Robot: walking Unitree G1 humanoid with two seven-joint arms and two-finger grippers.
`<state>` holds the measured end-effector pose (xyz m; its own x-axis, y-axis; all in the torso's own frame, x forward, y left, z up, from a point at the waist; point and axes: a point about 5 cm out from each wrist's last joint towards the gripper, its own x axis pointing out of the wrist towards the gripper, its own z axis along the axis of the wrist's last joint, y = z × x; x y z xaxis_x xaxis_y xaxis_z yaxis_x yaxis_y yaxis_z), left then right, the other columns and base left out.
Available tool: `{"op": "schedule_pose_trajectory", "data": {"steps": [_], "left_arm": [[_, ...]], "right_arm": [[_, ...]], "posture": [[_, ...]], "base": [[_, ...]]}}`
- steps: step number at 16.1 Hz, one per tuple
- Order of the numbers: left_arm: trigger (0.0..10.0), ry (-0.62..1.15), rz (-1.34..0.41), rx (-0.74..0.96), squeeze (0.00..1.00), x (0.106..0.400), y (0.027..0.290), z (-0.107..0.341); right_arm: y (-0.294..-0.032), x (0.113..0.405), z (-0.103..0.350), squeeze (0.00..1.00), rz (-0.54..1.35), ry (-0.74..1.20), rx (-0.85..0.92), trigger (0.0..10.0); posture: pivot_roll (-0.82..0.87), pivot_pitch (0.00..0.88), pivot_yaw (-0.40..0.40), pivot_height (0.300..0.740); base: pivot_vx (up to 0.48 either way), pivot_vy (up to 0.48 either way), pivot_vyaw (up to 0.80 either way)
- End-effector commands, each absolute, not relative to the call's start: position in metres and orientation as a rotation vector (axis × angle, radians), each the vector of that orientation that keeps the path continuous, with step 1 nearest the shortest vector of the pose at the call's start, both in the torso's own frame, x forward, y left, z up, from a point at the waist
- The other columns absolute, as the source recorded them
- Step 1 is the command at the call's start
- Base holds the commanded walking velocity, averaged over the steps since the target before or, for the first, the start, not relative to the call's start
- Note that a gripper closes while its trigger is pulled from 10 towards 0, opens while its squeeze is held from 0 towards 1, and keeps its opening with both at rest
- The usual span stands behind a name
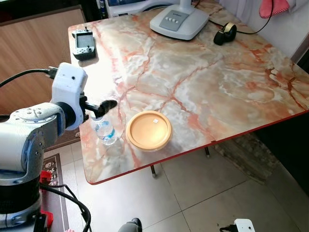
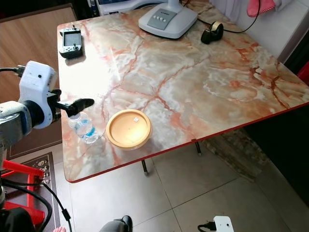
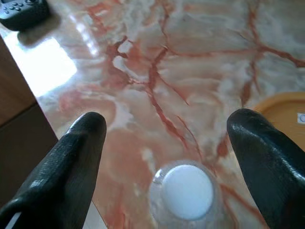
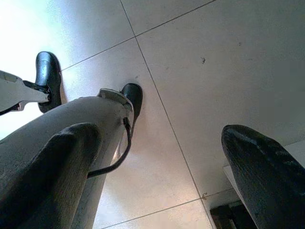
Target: Restocking fridge
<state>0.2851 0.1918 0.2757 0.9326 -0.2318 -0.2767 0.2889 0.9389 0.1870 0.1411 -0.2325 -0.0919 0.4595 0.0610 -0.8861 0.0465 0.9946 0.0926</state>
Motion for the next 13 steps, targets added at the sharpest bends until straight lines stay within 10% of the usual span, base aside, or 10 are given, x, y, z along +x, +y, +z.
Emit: {"op": "schedule_pose_trajectory", "data": {"steps": [1,11,13], "left_arm": [[10.0,0.256,-0.293,0.245,0.00,0.281,0.190,0.281],[10.0,0.376,-0.253,0.271,0.00,0.277,0.194,0.256],[4.7,0.376,-0.250,0.278,0.00,0.277,0.194,0.256]], "right_arm": [[-0.232,0.131,-0.095,0.00,0.018,1.127,0.108,10.0],[-0.232,0.133,-0.095,0.00,0.032,1.130,0.094,10.0],[-0.232,0.133,-0.095,0.00,0.032,1.130,0.095,10.0]], "posture": [[0.28,0.168,0.015,0.740],[0.28,0.162,0.014,0.740],[0.28,0.169,0.011,0.740]], "base": [[0.000,0.000,0.00],[0.000,0.000,0.00],[0.000,0.000,0.00]]}}
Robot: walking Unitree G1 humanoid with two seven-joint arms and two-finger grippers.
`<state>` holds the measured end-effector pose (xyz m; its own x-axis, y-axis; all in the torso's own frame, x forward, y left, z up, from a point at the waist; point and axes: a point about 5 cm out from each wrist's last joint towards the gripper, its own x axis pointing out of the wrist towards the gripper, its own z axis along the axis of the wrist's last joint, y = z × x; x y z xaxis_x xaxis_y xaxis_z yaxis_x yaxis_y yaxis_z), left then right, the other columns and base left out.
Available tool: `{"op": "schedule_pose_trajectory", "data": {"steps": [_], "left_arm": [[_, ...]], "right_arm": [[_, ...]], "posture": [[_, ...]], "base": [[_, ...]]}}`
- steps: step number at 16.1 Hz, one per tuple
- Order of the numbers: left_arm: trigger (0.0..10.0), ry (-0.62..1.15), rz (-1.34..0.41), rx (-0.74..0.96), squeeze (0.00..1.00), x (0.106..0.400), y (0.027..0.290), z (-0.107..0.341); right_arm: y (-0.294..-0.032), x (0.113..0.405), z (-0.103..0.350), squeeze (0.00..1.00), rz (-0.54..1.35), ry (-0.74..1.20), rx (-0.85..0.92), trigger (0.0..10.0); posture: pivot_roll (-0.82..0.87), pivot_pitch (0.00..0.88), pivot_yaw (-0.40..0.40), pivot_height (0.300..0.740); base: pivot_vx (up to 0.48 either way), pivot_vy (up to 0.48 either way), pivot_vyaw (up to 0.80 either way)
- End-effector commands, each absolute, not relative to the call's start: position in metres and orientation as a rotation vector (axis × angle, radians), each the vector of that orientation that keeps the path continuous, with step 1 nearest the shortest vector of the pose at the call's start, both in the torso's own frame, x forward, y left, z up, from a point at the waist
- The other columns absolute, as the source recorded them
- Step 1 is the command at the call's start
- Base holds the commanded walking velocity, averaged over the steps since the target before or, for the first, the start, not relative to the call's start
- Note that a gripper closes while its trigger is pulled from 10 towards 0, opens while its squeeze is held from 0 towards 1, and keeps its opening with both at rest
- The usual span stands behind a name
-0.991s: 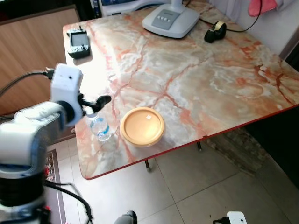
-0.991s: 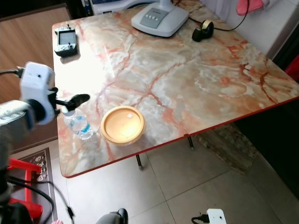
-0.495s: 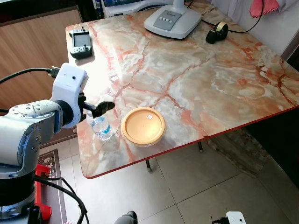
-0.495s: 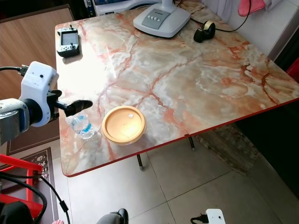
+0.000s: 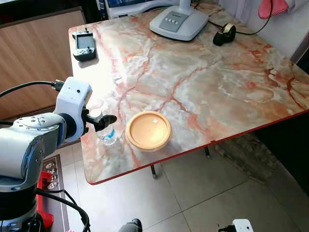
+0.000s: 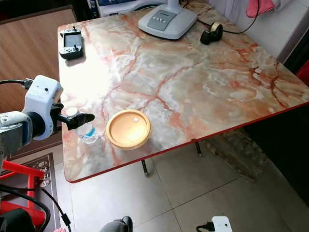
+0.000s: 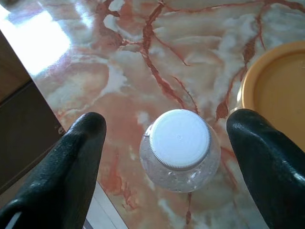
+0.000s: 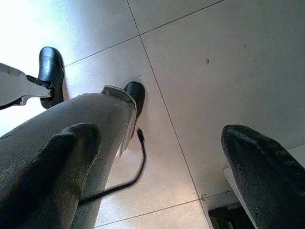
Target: Restocking fridge
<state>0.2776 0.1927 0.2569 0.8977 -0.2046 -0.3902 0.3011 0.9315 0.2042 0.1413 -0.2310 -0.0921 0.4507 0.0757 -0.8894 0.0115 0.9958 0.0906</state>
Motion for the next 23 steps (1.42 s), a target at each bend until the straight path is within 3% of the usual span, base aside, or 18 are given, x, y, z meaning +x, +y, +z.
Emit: {"op": "schedule_pose_trajectory", "data": {"steps": [1,3,4,5,7,8,9,23], "left_arm": [[0.6,0.373,-0.246,0.276,0.00,0.277,0.194,0.256],[0.8,0.366,-0.238,0.274,0.00,0.278,0.194,0.256],[3.9,0.367,-0.242,0.265,0.00,0.278,0.193,0.254],[10.0,0.367,-0.244,0.261,0.00,0.278,0.192,0.254],[10.0,0.370,-0.244,0.247,0.00,0.278,0.192,0.252],[7.4,0.372,-0.244,0.234,0.00,0.278,0.192,0.251],[0.0,0.375,-0.242,0.234,0.00,0.278,0.192,0.250],[0.0,0.382,-0.197,0.259,0.00,0.279,0.198,0.246]], "right_arm": [[-0.232,0.133,-0.095,0.00,0.032,1.130,0.094,10.0],[-0.233,0.134,-0.094,0.00,0.034,1.130,0.093,10.0],[-0.233,0.134,-0.094,0.00,0.035,1.130,0.093,10.0],[-0.233,0.134,-0.094,0.00,0.034,1.131,0.094,10.0],[-0.234,0.134,-0.094,0.00,0.034,1.132,0.092,10.0],[-0.234,0.134,-0.094,0.00,0.035,1.134,0.092,10.0],[-0.234,0.134,-0.094,0.00,0.035,1.135,0.092,10.0],[-0.234,0.135,-0.094,0.00,0.044,1.137,0.090,10.0]], "posture": [[0.28,0.169,0.011,0.740],[0.28,0.176,0.009,0.740],[0.28,0.176,0.009,0.740],[0.27,0.181,0.006,0.740],[0.27,0.183,0.005,0.740],[0.27,0.187,0.004,0.740],[0.27,0.188,0.003,0.740],[0.27,0.196,-0.001,0.740]], "base": [[0.000,0.000,0.00],[0.000,0.000,0.00],[0.000,0.000,0.00],[0.000,0.000,0.00],[0.000,0.000,0.00],[0.000,0.000,0.00],[0.000,0.000,0.00],[0.000,0.000,0.00]]}}
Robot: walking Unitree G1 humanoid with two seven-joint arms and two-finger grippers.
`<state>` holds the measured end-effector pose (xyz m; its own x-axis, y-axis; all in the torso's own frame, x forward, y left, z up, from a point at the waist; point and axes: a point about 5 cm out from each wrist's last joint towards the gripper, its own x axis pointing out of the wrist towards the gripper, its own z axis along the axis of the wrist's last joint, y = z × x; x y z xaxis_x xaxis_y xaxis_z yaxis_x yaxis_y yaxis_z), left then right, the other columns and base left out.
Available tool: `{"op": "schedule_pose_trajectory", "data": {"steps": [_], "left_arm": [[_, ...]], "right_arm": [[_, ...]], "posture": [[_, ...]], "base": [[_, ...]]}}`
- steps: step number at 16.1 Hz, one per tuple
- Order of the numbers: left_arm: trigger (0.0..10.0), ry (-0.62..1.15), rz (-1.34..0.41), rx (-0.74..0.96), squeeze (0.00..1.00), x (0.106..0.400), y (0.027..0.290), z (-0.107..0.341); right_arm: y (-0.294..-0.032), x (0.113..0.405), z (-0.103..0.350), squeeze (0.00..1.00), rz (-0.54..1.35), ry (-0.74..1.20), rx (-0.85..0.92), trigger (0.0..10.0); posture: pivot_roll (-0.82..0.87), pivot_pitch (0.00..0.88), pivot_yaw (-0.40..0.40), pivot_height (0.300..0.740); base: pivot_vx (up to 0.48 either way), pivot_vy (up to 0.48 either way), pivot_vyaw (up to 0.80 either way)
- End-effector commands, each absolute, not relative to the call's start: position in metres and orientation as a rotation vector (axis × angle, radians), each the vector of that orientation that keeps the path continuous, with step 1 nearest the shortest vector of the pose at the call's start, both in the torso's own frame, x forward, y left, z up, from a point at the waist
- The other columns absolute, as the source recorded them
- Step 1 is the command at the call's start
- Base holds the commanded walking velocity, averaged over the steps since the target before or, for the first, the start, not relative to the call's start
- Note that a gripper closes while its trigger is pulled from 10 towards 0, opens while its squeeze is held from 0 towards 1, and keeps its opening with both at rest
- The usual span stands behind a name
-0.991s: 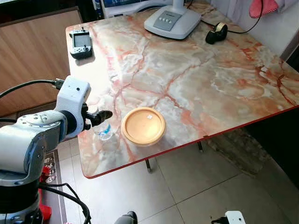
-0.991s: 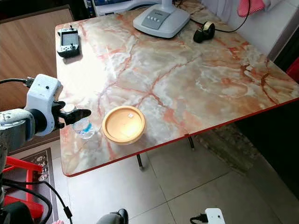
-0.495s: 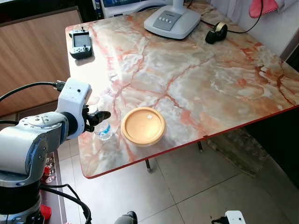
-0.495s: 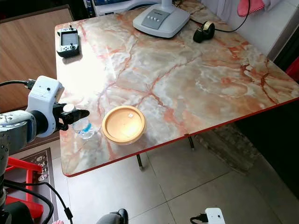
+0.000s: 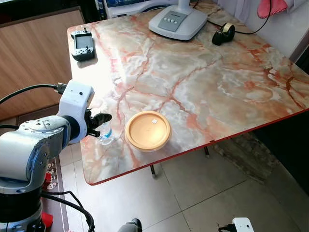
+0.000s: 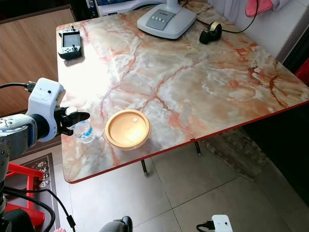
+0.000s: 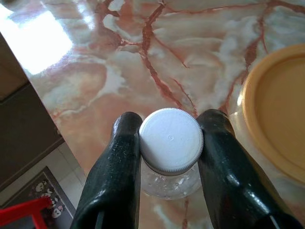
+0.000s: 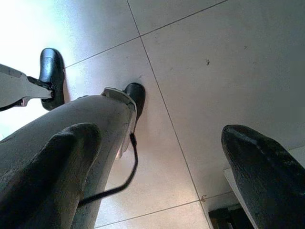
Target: Restocking fridge
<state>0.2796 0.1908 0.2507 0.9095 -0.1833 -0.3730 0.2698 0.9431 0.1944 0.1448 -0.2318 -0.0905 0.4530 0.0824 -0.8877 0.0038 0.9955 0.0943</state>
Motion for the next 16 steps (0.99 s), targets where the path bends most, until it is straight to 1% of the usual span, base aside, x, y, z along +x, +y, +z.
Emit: {"op": "schedule_pose_trajectory", "data": {"steps": [1,3,4,5,6,7,8,9,10,12,13,15,16], "left_arm": [[0.0,0.364,-0.166,0.254,0.00,0.281,0.202,0.249],[0.0,0.337,-0.115,0.254,0.00,0.283,0.209,0.252],[0.0,0.303,-0.051,0.245,0.00,0.286,0.218,0.257],[0.0,0.286,0.031,0.235,0.00,0.287,0.233,0.260],[0.0,0.243,0.188,0.229,0.00,0.286,0.263,0.265],[0.0,0.221,0.245,0.225,0.00,0.284,0.274,0.266],[0.0,0.210,0.272,0.218,0.00,0.283,0.280,0.265],[10.0,0.214,0.358,0.199,0.00,0.277,0.301,0.248],[10.0,0.226,0.377,0.182,0.00,0.274,0.308,0.237],[10.0,0.268,0.409,0.168,0.00,0.264,0.318,0.197],[10.0,0.312,0.441,0.178,0.00,0.252,0.324,0.162],[10.0,0.375,0.448,0.187,0.00,0.240,0.325,0.126],[10.0,0.439,0.413,0.217,0.00,0.231,0.319,0.097]], "right_arm": [[-0.234,0.135,-0.094,0.00,0.043,1.136,0.091,10.0],[-0.234,0.135,-0.094,0.00,0.044,1.136,0.092,10.0],[-0.233,0.135,-0.094,0.00,0.044,1.136,0.093,10.0],[-0.233,0.135,-0.094,0.00,0.044,1.136,0.093,10.0],[-0.233,0.135,-0.094,0.00,0.043,1.136,0.094,10.0],[-0.233,0.135,-0.094,0.00,0.044,1.137,0.093,10.0],[-0.233,0.135,-0.094,0.00,0.044,1.137,0.093,10.0],[-0.234,0.134,-0.094,0.00,0.044,1.138,0.093,10.0],[-0.234,0.134,-0.094,0.00,0.045,1.139,0.092,10.0],[-0.235,0.134,-0.094,0.00,0.035,1.136,0.094,10.0],[-0.236,0.134,-0.094,0.00,0.021,1.133,0.090,10.0],[-0.236,0.134,-0.094,0.00,0.015,1.133,0.092,10.0],[-0.236,0.133,-0.094,0.00,0.012,1.132,0.094,10.0]], "posture": [[0.27,0.197,-0.001,0.740],[0.27,0.197,-0.001,0.740],[0.27,0.198,-0.002,0.740],[0.27,0.198,-0.002,0.740],[0.27,0.199,-0.002,0.740],[0.28,0.200,-0.003,0.740],[0.28,0.200,-0.003,0.740],[0.28,0.202,-0.003,0.740],[0.28,0.203,-0.004,0.740],[0.27,0.202,-0.005,0.740],[0.27,0.203,-0.006,0.740],[0.26,0.201,-0.005,0.740],[0.26,0.199,-0.003,0.740]], "base": [[0.000,0.000,0.00],[0.000,0.000,0.00],[0.000,0.000,0.00],[0.000,0.000,0.00],[0.000,0.000,0.00],[0.000,0.000,0.00],[0.000,0.000,0.00],[0.000,0.000,0.00],[0.000,0.000,0.00],[0.000,0.000,0.00],[0.000,0.000,0.00],[0.000,0.000,0.00],[0.000,0.000,0.00]]}}
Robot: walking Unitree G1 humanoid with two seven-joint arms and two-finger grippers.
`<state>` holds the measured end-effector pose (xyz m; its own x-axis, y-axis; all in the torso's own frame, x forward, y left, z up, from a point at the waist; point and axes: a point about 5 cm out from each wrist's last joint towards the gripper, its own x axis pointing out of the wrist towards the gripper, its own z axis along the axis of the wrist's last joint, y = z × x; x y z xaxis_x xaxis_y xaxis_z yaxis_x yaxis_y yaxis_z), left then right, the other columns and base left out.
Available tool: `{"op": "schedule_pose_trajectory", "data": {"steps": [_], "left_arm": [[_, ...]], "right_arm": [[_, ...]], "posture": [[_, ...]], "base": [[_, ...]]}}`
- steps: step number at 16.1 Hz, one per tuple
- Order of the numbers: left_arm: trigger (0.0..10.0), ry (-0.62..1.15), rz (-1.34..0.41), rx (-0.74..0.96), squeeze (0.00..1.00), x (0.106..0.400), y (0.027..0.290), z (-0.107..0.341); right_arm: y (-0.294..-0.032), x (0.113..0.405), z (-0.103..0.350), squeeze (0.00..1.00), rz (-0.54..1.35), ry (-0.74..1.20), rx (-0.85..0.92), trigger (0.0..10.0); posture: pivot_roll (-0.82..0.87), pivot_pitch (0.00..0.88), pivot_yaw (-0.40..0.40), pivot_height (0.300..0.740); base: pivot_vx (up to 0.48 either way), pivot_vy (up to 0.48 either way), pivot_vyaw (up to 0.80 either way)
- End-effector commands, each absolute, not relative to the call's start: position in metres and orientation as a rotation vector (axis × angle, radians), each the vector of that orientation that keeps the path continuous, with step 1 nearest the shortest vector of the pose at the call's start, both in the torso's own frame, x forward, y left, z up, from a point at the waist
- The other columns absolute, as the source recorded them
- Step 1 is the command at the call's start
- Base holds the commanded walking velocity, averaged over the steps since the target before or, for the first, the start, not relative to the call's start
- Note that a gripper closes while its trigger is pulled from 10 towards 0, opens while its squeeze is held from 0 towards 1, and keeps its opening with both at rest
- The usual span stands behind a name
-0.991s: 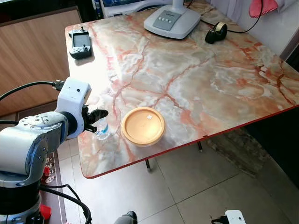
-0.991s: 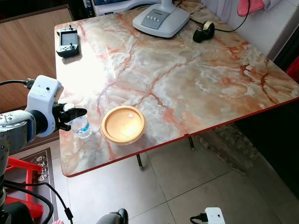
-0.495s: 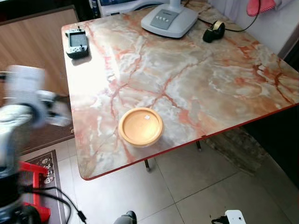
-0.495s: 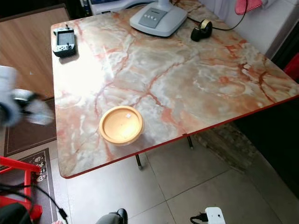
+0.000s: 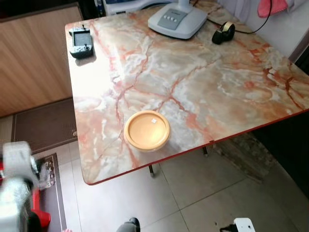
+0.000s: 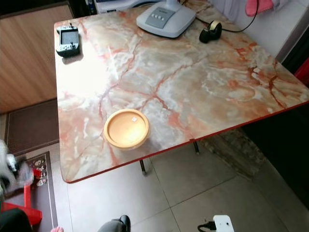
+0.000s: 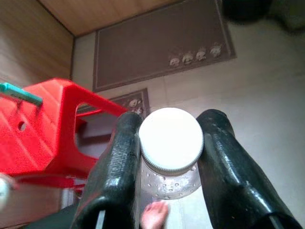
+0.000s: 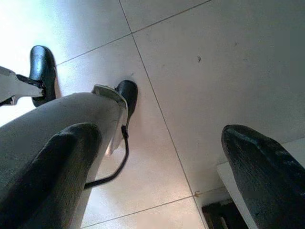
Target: Restocking fridge
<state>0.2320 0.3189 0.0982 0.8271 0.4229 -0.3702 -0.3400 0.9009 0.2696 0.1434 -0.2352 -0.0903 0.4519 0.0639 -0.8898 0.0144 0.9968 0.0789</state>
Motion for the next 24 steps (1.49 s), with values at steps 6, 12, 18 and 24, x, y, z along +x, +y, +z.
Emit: {"op": "schedule_pose_trajectory", "data": {"steps": [6,12,18,24], "left_arm": [[10.0,0.613,0.239,0.366,0.00,0.207,0.290,0.009],[10.0,0.774,0.134,0.417,0.00,0.189,0.271,-0.046],[10.0,0.850,0.111,0.360,0.00,0.178,0.254,-0.067],[10.0,0.876,0.143,0.325,0.00,0.171,0.252,-0.072]], "right_arm": [[-0.237,0.132,-0.094,0.00,-0.026,1.125,0.098,10.0],[-0.237,0.129,-0.096,0.00,-0.074,1.115,0.122,10.0],[-0.242,0.127,-0.095,0.00,-0.095,1.105,0.123,10.0],[-0.242,0.127,-0.095,0.00,-0.093,1.103,0.122,10.0]], "posture": [[0.24,0.177,0.008,0.740],[0.21,0.156,0.007,0.740],[0.18,0.183,-0.018,0.740],[0.18,0.199,-0.014,0.740]], "base": [[0.000,0.000,0.00],[0.000,0.000,0.00],[0.000,0.000,0.00],[0.000,0.000,0.00]]}}
